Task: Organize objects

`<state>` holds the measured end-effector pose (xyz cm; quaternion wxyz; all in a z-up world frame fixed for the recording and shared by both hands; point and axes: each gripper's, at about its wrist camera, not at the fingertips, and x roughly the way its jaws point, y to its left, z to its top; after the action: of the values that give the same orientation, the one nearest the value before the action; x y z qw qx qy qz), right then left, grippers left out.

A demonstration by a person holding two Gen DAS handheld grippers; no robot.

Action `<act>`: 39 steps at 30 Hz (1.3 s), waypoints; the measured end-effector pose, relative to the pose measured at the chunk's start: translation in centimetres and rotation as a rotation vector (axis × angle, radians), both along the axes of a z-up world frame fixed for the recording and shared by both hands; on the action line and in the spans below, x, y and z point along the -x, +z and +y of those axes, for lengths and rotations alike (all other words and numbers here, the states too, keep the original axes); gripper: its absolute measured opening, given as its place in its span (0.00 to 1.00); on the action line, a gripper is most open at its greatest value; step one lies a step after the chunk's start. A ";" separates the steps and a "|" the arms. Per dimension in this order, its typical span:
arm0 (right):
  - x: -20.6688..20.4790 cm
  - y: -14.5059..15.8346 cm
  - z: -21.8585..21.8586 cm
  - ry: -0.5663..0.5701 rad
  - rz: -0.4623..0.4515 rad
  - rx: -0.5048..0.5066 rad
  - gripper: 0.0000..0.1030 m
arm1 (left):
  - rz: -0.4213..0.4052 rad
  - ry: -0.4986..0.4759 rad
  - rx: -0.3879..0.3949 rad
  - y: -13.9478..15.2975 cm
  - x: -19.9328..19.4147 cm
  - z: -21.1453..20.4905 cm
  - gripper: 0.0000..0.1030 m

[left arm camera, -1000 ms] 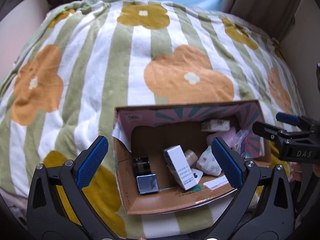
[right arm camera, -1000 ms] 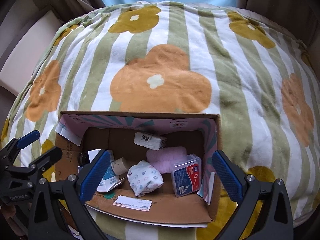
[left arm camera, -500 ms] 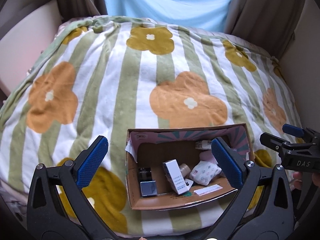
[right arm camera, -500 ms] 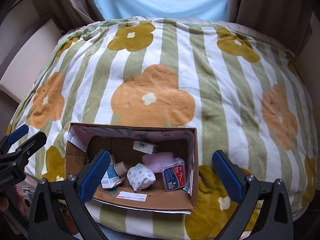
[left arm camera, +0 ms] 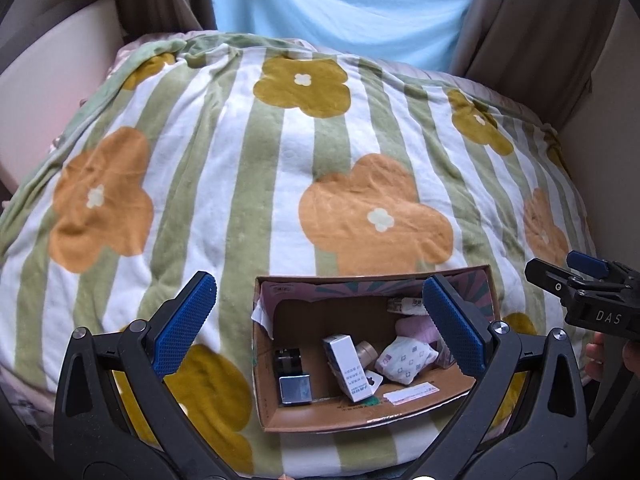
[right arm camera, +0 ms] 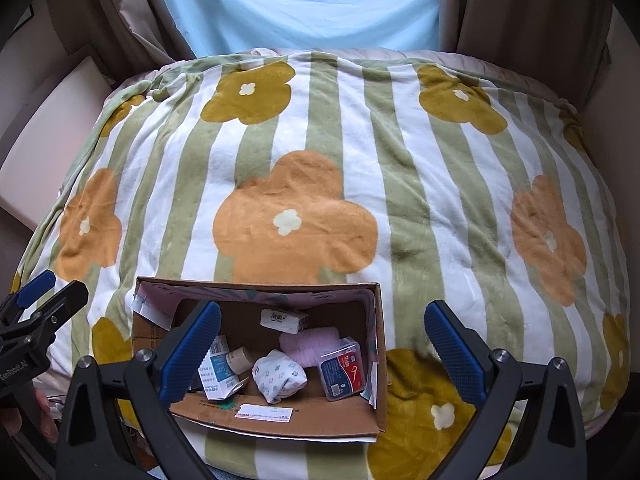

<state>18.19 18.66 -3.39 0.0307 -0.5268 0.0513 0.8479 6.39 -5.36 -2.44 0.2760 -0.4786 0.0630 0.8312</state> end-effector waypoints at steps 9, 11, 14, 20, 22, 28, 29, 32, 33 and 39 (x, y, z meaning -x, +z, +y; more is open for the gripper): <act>0.5 -0.3 -0.1 0.000 -0.006 0.001 0.99 | -0.007 -0.010 0.007 -0.3 0.5 0.3 1.00; 0.6 -0.3 -0.1 -0.001 -0.004 0.000 0.99 | -0.009 -0.011 0.007 -0.3 0.6 0.5 1.00; 0.8 -0.2 -0.2 -0.005 -0.004 -0.002 0.99 | -0.011 -0.012 0.005 -0.4 0.7 0.6 1.00; 0.9 -0.2 -0.2 -0.009 -0.004 -0.011 0.99 | 0.006 -0.024 0.014 -0.3 0.6 1.2 1.00; 0.9 -0.2 -0.1 -0.009 -0.003 -0.010 0.99 | 0.002 -0.022 0.004 -0.2 0.7 1.2 1.00; 1.0 -0.1 -0.1 -0.010 0.000 -0.014 0.99 | 0.003 -0.018 0.001 -0.1 0.8 1.1 1.00; 1.0 -0.1 -0.1 -0.010 0.000 -0.013 0.99 | 0.002 -0.018 -0.001 0.0 0.8 1.1 1.00; 1.1 0.0 -0.1 -0.010 0.001 -0.014 0.99 | 0.001 -0.017 -0.001 0.0 0.8 1.1 1.00; 1.1 -0.1 -0.1 -0.010 0.001 -0.014 0.99 | 0.003 -0.017 0.001 0.0 0.8 1.1 1.00; 1.2 0.0 -0.1 -0.010 0.003 -0.013 0.99 | 0.028 -0.016 0.009 0.3 0.7 0.9 1.00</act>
<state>17.02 18.61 -3.42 0.0384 -0.5252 0.0487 0.8487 5.73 -4.50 -2.12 0.2794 -0.4674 0.0744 0.8354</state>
